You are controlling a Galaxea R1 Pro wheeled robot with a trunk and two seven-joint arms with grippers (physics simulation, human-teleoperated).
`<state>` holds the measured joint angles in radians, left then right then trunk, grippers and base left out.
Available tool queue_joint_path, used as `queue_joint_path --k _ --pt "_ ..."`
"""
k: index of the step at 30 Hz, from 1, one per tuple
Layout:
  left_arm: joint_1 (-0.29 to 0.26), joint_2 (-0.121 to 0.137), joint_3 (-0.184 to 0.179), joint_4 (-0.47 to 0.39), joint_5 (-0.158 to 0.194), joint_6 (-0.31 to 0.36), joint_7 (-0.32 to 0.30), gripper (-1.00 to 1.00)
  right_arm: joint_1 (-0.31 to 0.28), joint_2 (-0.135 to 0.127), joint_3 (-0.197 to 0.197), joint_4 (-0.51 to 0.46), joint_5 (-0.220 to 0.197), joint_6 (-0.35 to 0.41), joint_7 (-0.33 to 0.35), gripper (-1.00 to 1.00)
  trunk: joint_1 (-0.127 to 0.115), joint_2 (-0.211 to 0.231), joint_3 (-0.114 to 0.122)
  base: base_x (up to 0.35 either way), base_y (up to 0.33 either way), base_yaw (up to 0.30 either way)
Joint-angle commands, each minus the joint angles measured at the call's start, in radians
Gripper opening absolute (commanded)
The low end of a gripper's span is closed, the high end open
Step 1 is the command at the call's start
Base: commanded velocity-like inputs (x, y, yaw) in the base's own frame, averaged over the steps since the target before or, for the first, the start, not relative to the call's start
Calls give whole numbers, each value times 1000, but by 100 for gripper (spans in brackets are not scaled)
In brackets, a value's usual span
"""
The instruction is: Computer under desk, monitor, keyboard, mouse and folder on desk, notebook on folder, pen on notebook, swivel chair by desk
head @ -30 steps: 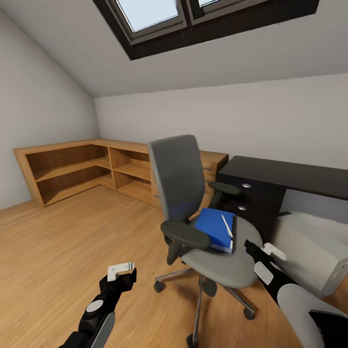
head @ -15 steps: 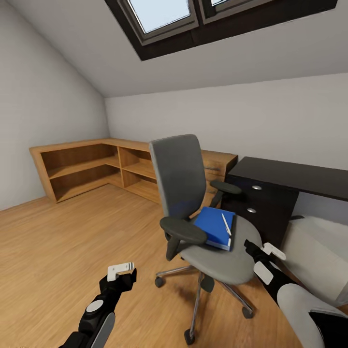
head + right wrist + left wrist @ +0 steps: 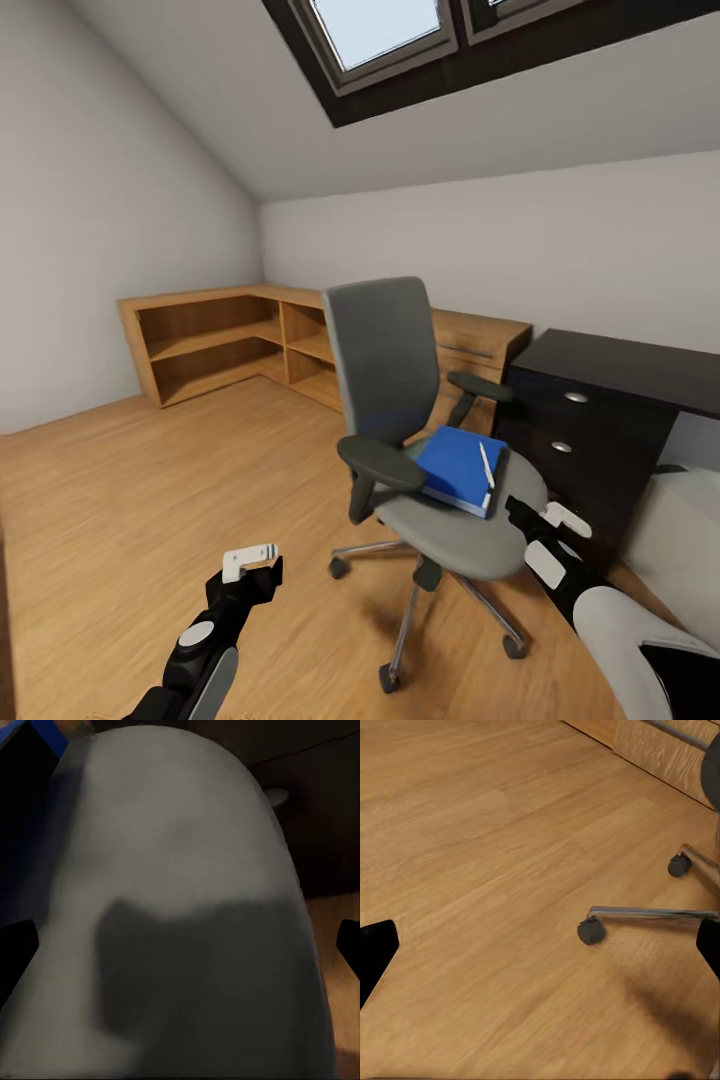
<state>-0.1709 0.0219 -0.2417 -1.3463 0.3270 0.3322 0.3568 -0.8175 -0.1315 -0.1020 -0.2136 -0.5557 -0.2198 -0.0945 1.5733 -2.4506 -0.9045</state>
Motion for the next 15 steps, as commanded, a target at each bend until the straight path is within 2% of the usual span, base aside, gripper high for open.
queue_joint_path --k 1,9,15 --pt "-1 1 -4 -1 10 2 10 100 0 0 -1 0 -7 -2 1 100 0 0 -1 0 0 273" --pt "-2 1 -5 -1 10 3 10 100 0 1 -1 0 -7 -3 1 100 0 0 -1 0 0 252" --pt "-2 1 -30 2 10 4 9 100 0 1 0 0 -7 -3 1 100 0 0 -1 0 0 162"
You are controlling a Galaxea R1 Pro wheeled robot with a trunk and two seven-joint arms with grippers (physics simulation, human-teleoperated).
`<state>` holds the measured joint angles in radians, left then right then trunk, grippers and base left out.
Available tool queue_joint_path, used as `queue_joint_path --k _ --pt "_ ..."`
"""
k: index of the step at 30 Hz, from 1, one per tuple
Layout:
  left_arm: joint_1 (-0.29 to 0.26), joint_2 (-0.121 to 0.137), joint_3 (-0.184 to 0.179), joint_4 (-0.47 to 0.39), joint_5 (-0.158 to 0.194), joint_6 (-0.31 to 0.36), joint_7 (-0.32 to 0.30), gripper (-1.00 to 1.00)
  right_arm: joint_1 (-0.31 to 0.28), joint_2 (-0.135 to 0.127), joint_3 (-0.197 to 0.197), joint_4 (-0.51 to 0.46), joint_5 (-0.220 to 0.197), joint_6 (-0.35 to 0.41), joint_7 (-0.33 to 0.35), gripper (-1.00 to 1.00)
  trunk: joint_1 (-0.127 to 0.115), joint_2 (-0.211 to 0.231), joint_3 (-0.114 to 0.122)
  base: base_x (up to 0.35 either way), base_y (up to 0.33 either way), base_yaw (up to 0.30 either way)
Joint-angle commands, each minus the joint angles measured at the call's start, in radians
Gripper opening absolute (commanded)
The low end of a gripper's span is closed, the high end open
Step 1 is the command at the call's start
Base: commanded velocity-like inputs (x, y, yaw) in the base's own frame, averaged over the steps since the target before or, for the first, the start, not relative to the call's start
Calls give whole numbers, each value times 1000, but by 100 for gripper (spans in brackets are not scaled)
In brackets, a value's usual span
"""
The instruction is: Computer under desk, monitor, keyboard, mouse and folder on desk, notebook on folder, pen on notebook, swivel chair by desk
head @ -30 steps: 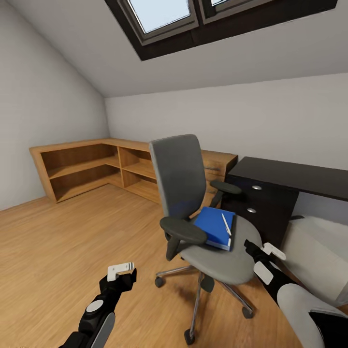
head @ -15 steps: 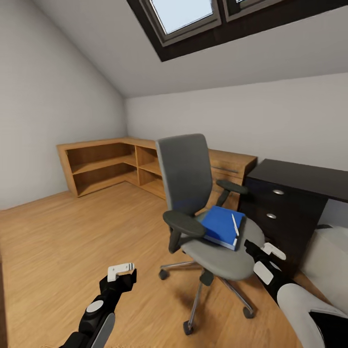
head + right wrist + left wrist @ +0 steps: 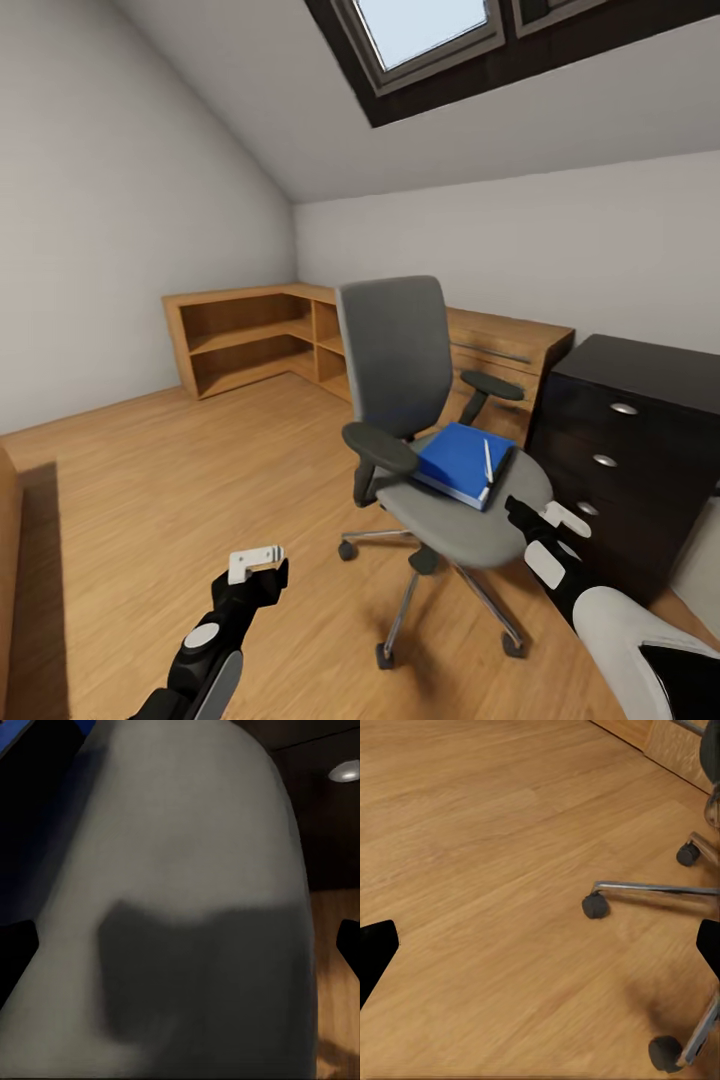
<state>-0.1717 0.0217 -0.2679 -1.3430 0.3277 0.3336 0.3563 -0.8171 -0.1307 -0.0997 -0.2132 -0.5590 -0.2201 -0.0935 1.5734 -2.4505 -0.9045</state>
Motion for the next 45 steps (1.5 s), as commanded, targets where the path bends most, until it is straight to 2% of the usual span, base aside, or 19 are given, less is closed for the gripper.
queue_joint_path --k 1,14,28,45 --pt "-1 1 -7 -1 10 2 10 100 0 0 -2 0 -4 -3 0 100 0 0 -1 0 0 69" --pt "0 1 -14 5 10 2 9 100 0 -1 -3 0 -2 -4 1 100 0 0 -1 -3 0 10" --pt "-1 0 -19 27 8 2 9 100 0 -1 -3 0 -4 -4 1 100 0 0 -1 -197 -16 0" --pt "-1 1 -18 27 8 2 9 100 0 -1 -3 0 -6 -2 1 100 0 0 -1 -21 -4 0"
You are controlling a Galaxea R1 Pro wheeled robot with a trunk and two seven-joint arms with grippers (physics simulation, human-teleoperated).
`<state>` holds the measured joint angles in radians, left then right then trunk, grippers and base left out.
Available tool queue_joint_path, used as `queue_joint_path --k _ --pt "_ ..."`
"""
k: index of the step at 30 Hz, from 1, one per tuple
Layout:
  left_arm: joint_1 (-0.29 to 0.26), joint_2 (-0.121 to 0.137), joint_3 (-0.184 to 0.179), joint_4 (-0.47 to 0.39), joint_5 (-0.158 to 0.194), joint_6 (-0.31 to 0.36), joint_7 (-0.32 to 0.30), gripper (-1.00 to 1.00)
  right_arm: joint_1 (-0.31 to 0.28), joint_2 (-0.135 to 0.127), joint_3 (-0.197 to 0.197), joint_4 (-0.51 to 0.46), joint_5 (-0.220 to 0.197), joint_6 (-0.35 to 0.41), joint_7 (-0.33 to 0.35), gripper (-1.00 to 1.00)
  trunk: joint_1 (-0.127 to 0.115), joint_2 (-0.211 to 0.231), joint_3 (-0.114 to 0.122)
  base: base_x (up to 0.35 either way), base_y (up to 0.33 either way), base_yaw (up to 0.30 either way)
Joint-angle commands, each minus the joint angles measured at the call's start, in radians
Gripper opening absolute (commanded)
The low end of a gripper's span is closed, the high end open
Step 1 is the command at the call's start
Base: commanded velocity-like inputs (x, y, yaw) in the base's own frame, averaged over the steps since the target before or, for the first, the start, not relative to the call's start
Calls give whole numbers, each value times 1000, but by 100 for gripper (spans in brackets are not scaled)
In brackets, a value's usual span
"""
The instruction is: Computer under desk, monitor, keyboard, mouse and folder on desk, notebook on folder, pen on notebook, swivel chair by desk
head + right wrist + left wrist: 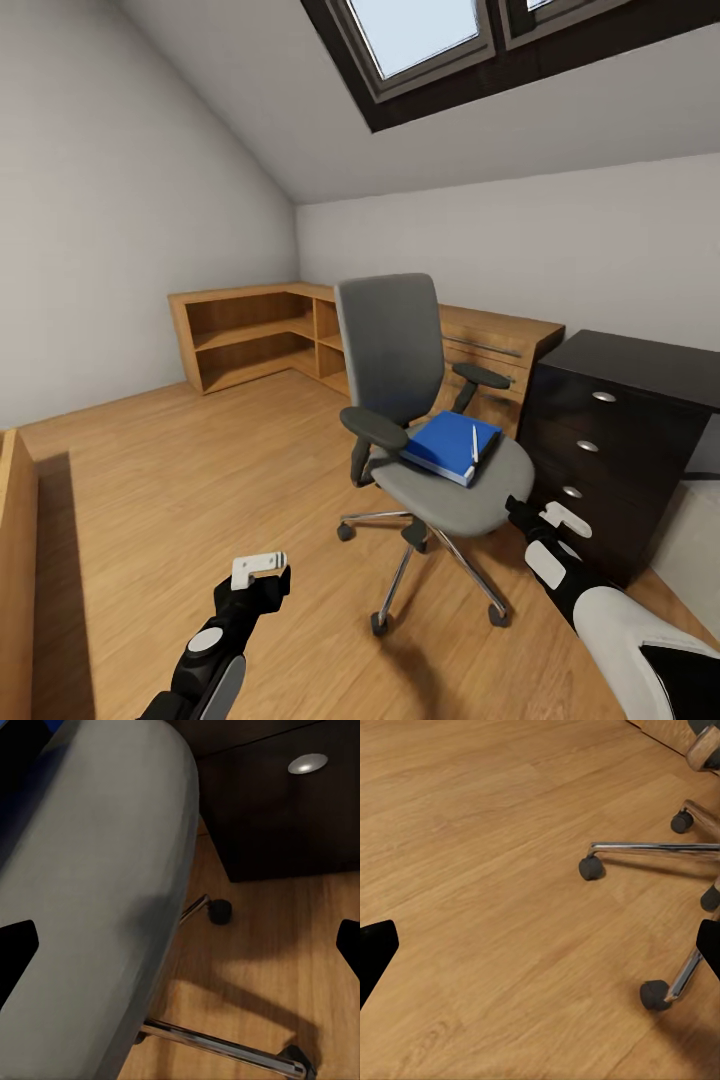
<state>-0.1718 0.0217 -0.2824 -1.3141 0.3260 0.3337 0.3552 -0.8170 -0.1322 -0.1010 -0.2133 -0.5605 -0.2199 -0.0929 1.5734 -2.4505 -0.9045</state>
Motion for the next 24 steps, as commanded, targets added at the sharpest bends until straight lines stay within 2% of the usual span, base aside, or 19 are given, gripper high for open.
queue_joint_path --k 1,24 --pt "-1 1 -3 -2 10 2 10 100 -1 0 -2 0 -4 -3 0 100 0 0 -1 0 0 0" --pt "-1 1 -3 -2 10 2 10 100 -1 2 -3 2 -6 2 4 100 0 0 -2 0 0 12"
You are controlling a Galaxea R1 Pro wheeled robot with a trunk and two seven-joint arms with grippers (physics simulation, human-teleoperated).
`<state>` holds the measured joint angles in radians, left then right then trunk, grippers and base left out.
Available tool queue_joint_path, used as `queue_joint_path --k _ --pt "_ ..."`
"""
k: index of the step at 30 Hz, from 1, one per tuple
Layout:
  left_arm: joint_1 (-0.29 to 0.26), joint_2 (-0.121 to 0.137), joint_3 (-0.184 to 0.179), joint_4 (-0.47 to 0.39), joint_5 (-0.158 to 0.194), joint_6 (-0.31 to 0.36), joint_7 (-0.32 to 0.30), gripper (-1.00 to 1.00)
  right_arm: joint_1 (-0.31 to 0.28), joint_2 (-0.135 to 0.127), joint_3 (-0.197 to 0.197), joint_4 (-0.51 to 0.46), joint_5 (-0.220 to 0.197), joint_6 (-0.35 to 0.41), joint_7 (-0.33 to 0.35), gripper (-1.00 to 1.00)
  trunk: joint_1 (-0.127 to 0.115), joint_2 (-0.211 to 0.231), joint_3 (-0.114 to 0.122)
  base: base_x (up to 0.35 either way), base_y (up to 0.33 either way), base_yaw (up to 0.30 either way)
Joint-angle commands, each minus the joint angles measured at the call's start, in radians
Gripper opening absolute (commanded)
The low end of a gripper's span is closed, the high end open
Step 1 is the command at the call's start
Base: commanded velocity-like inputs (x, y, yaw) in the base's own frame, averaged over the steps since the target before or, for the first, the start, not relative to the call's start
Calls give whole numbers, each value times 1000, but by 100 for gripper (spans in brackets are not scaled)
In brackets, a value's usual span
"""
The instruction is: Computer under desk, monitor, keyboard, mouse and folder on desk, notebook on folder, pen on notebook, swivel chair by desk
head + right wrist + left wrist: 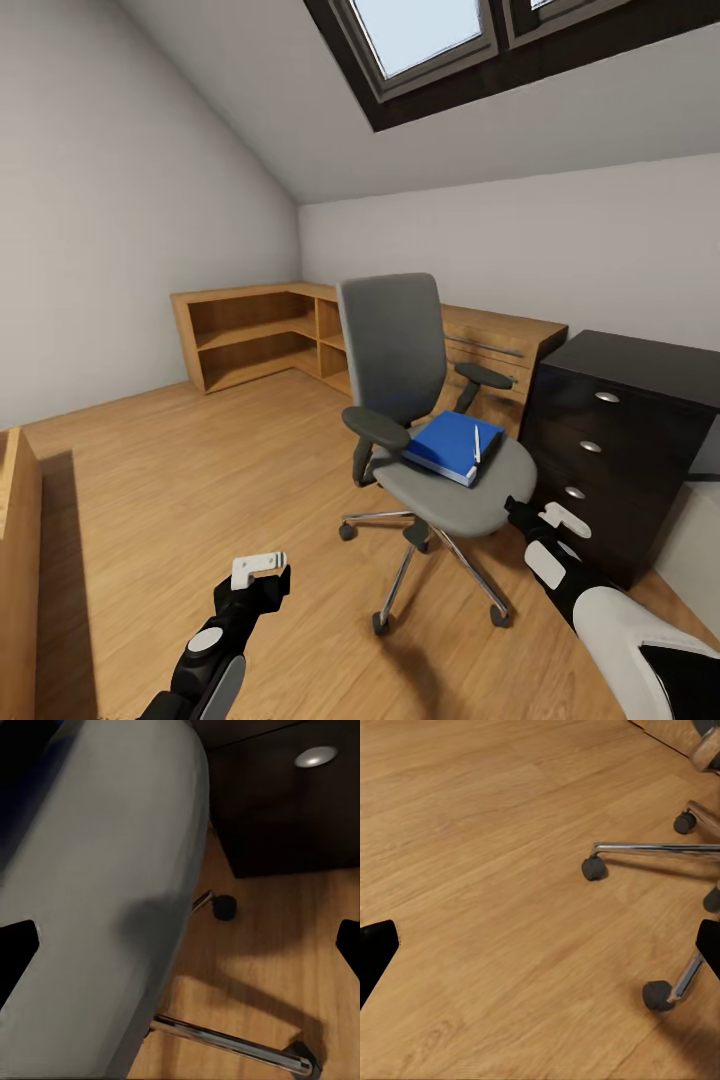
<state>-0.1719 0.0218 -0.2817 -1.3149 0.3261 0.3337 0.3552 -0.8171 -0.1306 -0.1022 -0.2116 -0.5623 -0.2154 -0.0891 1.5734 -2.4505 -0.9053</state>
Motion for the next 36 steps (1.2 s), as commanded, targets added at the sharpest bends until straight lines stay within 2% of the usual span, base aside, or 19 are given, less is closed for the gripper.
queue_joint_path --k 1,10,15,24,36 --pt "-1 1 -4 -1 10 2 10 100 0 0 -2 0 -4 -2 0 100 0 0 -2 0 0 134" --pt "-1 1 -4 -1 10 1 10 100 0 0 -2 0 -4 -2 2 100 0 0 -9 57 0 186" --pt "-1 1 -17 -1 10 1 11 100 0 0 -2 0 -4 -3 2 100 0 0 -13 261 0 206" --pt "-1 1 -19 -1 10 1 13 100 0 -1 -2 0 -4 -4 3 100 0 0 -21 250 0 173" --pt "-1 1 -21 -1 9 1 13 100 0 -1 -2 0 -4 -4 2 100 0 0 -24 160 0 35"
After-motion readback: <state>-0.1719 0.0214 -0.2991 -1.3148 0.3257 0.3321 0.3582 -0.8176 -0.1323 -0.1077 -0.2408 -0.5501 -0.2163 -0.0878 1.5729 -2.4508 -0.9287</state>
